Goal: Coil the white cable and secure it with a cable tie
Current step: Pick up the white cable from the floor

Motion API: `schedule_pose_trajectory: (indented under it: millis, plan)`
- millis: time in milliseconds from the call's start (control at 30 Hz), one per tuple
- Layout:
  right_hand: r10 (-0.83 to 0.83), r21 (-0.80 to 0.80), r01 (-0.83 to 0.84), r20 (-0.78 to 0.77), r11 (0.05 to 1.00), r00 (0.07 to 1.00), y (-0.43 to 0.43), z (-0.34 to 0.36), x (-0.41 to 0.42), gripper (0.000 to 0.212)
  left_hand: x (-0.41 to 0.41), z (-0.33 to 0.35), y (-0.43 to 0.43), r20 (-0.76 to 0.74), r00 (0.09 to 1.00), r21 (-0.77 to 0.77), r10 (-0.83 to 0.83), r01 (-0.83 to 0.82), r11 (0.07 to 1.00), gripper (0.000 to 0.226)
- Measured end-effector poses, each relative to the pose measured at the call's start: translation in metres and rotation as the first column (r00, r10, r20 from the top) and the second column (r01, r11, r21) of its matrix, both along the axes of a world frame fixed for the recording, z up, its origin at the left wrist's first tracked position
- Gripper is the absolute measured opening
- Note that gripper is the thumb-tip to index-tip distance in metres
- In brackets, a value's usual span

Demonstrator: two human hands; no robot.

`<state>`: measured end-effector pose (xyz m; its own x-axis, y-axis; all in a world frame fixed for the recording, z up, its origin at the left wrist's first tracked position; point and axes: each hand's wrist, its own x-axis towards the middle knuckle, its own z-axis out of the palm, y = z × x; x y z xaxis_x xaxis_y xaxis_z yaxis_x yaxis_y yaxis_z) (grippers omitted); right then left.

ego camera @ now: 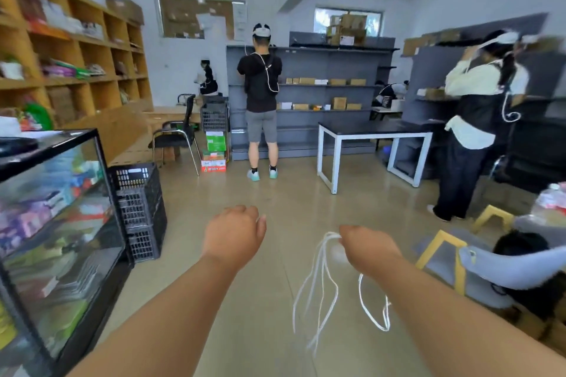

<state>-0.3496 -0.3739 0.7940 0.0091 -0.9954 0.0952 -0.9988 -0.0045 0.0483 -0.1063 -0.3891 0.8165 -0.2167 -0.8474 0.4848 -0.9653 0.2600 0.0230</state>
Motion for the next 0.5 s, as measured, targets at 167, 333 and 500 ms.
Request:
schedule_pose_trajectory:
  millis: [167,333,500]
  plan:
    - [-0.127,-0.049,0.127,0.006,0.991,0.992,-0.076,0.024,-0.025,0.020,-0.025,0.022,-0.100,-0.041,0.994,-0.056,-0.103,0.101,0.993,0.032]
    - [-0.218,-0.059,0.219,0.011,0.974,0.976,-0.139,0.035,-0.062,0.021,-0.069,0.017,-0.176,-0.025,0.984,-0.014,-0.178,0.177,0.984,0.028]
    - [-0.253,-0.050,0.253,-0.007,0.966,0.967,-0.212,0.034,-0.104,0.026,-0.121,0.011,-0.254,0.061,0.979,-0.088,-0.193,0.198,0.976,0.035]
